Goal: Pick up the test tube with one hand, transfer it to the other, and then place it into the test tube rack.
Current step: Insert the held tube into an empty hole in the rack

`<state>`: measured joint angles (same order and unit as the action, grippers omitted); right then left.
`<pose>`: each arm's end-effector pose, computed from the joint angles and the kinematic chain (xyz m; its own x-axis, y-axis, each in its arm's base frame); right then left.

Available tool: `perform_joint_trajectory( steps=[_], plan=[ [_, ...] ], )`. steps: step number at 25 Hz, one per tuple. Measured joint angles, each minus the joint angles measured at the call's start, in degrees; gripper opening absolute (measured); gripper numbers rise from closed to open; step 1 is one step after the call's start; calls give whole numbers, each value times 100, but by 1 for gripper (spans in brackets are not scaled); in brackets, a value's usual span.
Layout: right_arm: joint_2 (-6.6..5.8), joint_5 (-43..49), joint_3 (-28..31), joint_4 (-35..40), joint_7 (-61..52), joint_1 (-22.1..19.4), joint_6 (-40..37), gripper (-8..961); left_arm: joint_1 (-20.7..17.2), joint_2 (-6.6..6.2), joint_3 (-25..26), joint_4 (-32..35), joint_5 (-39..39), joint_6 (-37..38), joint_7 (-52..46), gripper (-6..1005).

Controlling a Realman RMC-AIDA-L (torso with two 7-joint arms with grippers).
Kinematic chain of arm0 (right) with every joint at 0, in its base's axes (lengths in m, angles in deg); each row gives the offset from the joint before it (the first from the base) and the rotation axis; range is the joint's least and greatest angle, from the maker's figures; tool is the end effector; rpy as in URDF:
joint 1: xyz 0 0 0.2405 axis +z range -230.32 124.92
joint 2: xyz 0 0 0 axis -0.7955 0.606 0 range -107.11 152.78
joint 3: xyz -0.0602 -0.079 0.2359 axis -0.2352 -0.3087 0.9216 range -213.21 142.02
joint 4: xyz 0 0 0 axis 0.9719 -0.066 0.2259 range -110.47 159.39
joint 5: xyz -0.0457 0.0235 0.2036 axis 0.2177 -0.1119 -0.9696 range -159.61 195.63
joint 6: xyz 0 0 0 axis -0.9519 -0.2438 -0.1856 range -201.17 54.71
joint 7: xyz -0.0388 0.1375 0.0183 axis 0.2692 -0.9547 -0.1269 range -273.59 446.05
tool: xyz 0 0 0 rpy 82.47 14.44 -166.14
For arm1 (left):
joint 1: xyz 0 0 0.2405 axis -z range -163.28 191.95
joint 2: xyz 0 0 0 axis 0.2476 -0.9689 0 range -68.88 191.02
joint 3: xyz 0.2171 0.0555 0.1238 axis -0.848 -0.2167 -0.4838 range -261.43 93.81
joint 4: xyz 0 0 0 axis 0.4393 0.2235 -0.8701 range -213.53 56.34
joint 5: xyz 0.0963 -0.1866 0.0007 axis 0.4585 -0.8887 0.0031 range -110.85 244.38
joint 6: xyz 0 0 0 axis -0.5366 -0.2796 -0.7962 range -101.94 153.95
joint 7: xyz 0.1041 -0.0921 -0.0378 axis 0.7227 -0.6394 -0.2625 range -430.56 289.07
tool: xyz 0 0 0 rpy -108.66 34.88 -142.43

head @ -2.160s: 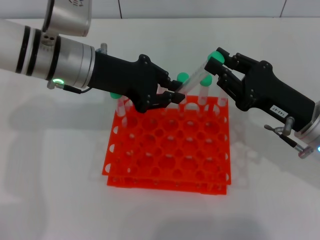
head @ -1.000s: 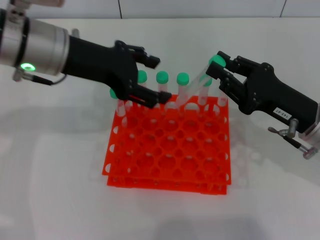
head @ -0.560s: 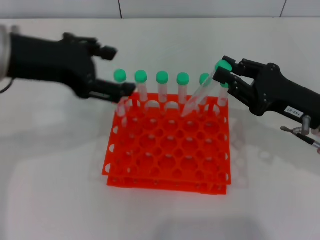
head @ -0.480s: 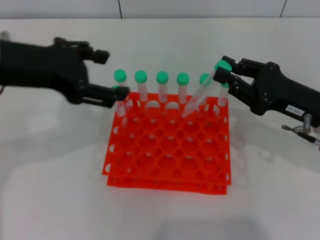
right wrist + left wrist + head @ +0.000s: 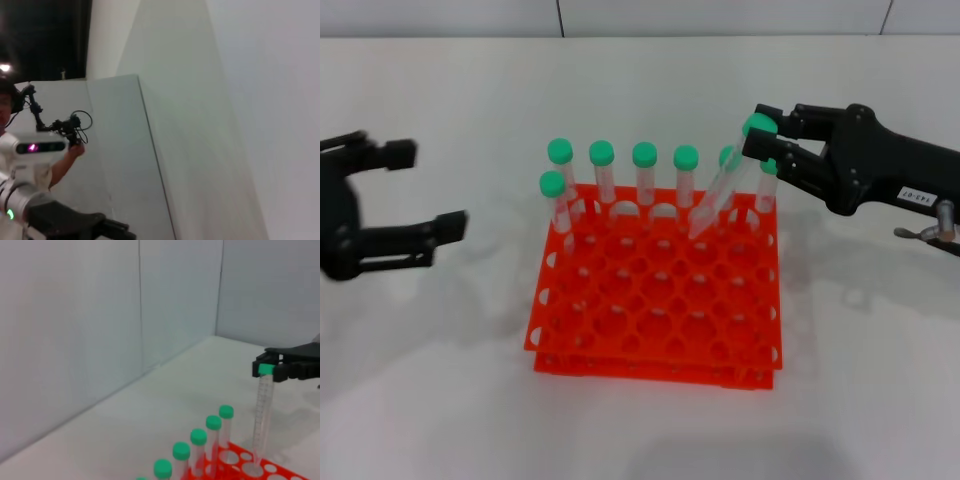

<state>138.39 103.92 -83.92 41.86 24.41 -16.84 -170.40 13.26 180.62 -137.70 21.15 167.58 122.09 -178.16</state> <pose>0.2124 0.3323 -0.0034 0.5816 -0.1201 -0.8045 -0.3087 -0.9476 -0.0817 -0.2227 0.2375 0.1193 0.8820 0.2501 0.3993 0.4140 -0.8161 -0.4033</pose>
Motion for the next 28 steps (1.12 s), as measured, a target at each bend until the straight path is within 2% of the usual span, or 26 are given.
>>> perform_joint_trajectory(
  steps=[4,7,10,13,15,19,28],
  plan=[
    [-8,-2,-60,149,-135,0,-4,258,-442,3,179,-647,-536,-18,887,879],
    [-5,-3,-75,228,-186,-1,-4,258,-529,2,397,-1335,-599,-18,1466,879],
    [-1,-5,-82,246,-195,0,-5,259,-417,-20,703,-2225,-555,-20,2055,879],
    [0,-5,-82,252,-195,11,-5,259,-92,-51,1061,-3034,-326,31,2430,879],
    [2,-4,-81,255,-195,20,-4,260,166,-62,1240,-3333,-17,69,2514,879],
    [2,-5,-80,263,-195,29,-4,261,568,-58,1368,-3577,656,61,2468,880],
    [20,-72,-156,550,-329,6,-55,262,833,-60,1381,-3637,1120,71,2486,880]
  ],
)
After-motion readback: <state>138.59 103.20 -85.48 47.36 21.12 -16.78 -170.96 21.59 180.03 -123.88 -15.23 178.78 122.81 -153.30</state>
